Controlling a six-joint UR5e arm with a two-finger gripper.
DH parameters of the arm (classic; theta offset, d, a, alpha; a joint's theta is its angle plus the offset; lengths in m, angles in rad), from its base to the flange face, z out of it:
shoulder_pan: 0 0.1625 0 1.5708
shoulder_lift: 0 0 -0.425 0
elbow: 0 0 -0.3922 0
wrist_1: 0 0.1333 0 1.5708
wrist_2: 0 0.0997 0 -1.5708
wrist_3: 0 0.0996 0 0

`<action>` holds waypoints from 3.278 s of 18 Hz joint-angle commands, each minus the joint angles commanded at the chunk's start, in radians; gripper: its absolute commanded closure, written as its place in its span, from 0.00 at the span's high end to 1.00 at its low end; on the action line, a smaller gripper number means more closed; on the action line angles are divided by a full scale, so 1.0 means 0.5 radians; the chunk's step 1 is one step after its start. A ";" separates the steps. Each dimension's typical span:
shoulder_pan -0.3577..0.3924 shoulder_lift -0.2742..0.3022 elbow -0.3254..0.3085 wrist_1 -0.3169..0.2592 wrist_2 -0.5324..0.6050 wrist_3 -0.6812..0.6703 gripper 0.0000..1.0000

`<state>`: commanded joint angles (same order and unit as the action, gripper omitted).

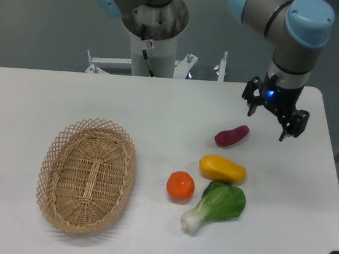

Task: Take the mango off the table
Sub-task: 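Move the open gripper down over the yellow mango, then close the gripper fingers around the yellow mango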

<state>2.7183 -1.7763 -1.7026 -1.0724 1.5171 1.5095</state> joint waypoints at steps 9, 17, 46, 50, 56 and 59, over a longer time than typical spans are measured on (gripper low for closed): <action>-0.126 -0.156 -0.064 0.105 0.009 0.245 1.00; -0.209 -0.221 -0.297 0.454 0.110 0.352 1.00; -0.310 -0.408 -0.359 0.700 0.175 0.509 0.52; -0.301 -0.393 -0.356 0.700 0.175 0.509 0.48; -0.292 -0.341 -0.329 0.694 0.172 0.463 0.48; -0.264 -0.246 -0.255 0.666 0.141 0.390 0.48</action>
<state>2.5862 -1.8992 -1.8301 -0.7394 1.5877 1.7043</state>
